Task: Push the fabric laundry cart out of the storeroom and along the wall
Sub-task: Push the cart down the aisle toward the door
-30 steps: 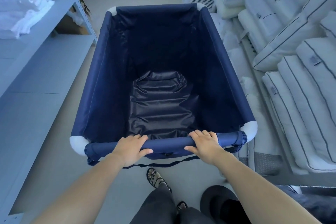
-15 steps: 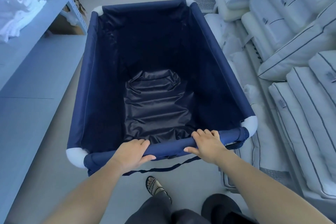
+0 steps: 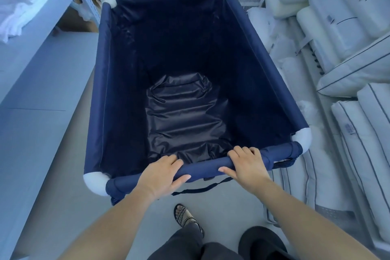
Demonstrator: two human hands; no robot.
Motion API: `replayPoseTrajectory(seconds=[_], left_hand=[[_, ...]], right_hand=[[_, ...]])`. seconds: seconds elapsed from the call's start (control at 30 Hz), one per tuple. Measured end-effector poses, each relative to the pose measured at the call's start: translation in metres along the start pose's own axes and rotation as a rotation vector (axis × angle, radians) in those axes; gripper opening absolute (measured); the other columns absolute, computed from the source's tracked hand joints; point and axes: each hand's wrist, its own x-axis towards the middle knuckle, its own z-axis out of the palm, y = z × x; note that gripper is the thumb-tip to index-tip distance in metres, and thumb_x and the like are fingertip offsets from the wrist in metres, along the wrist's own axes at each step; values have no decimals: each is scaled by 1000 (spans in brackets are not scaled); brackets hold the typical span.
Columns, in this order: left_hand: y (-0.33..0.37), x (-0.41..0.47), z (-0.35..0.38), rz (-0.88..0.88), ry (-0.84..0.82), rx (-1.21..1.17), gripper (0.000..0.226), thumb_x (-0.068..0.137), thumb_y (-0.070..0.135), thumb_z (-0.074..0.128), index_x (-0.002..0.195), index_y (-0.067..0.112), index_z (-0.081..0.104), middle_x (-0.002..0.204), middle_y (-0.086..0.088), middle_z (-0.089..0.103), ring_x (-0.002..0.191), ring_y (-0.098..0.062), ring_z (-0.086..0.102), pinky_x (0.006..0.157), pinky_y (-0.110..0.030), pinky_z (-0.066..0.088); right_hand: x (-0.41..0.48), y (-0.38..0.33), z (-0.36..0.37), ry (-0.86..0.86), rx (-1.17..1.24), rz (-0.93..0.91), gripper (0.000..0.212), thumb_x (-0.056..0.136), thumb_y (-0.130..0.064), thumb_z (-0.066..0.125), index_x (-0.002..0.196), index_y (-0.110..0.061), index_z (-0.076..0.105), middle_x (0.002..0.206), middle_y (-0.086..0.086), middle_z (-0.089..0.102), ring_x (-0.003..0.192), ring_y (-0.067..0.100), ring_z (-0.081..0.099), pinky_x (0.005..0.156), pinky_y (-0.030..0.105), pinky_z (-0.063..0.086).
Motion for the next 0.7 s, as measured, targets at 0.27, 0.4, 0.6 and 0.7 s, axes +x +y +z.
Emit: replayPoseTrajectory(seconds=[0.27,0.4,0.6,0.7], left_hand=[[-15,15,-1,87,29,45,59,84,68,28,104,18,55,98,5,59,89,-17,58,63,-27,41],[-21,26,-5,78,14,34,53,88,66,32,108,20,50,102,6,57,93,-15,55,68,-27,42],[-32,41,-16,57,-16,-19,46,90,61,36,106,19,46,103,5,54,95,-16,52,66,-27,35],[-35,47,-20,18,-19,-56,42,90,59,39,105,20,46,101,5,53,95,-17,50,67,-27,36]], right_hand=[[16,-3,0,67,18,46,61,85,-65,28,103,-15,58,96,2,58,90,26,54,92,40,38],[30,1,-4,57,8,48,56,87,-63,34,103,-15,57,97,3,57,91,26,52,94,40,36],[54,5,-15,-3,-10,31,54,90,-62,30,110,-17,50,105,2,51,97,23,47,96,36,28],[65,5,-19,-10,-19,37,54,90,-62,29,112,-18,49,106,1,51,99,22,47,98,35,27]])
